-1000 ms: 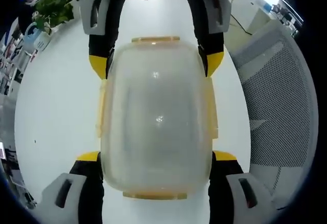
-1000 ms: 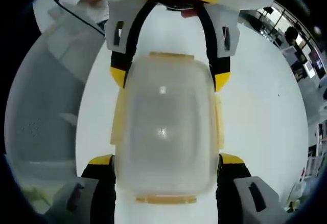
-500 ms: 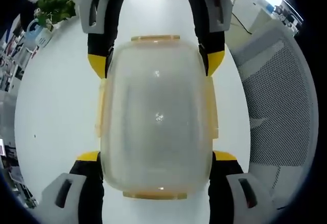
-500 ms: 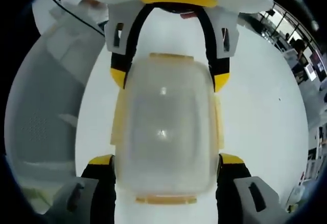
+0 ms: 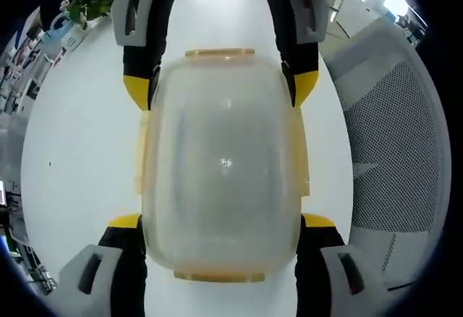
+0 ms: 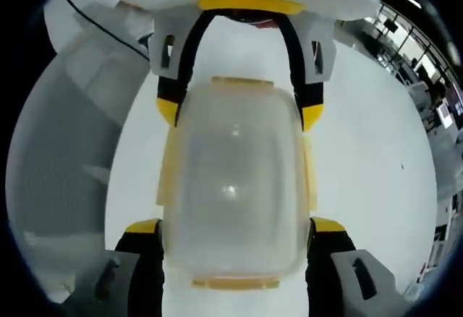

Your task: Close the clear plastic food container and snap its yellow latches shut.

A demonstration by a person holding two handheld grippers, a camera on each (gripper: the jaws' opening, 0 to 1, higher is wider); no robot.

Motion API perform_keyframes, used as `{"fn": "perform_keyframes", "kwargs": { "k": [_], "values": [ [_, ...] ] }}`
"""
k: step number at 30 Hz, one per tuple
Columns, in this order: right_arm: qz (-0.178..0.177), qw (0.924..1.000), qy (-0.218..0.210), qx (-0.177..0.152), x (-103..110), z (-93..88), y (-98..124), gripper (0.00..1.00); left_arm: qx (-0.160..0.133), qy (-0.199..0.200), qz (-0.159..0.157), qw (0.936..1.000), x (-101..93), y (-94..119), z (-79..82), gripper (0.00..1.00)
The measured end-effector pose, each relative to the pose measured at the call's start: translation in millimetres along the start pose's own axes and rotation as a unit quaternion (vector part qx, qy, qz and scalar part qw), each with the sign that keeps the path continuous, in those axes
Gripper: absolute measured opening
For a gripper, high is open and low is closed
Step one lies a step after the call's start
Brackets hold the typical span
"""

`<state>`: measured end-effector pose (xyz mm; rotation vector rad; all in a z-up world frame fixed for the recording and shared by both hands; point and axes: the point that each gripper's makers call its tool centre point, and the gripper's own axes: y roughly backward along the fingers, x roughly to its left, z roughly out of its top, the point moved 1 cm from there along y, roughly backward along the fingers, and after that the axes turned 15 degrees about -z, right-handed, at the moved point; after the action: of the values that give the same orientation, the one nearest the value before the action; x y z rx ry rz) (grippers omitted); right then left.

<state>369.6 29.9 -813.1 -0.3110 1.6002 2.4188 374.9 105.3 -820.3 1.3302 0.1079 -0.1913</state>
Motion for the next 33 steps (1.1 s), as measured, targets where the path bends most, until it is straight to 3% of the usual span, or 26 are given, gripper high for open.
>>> {"fn": "perform_keyframes", "kwargs": {
  "k": [7, 13, 33],
  "values": [
    [0.001, 1.0000, 0.005, -0.001, 1, 21.0, -9, 0.82, 0.004, 0.007, 0.001, 1.0000, -1.8, 5, -23.0, 0.86],
    [0.000, 1.0000, 0.003, -0.002, 2, 29.3, -12, 0.82, 0.001, 0.005, 0.000, 1.0000, -2.7, 7, -31.5, 0.86],
    [-0.002, 1.0000, -0.001, 0.003, -1, 30.7, -15, 0.82, -0.005, -0.003, -0.001, 1.0000, 2.6, 8, -33.4, 0.86]
  ]
}}
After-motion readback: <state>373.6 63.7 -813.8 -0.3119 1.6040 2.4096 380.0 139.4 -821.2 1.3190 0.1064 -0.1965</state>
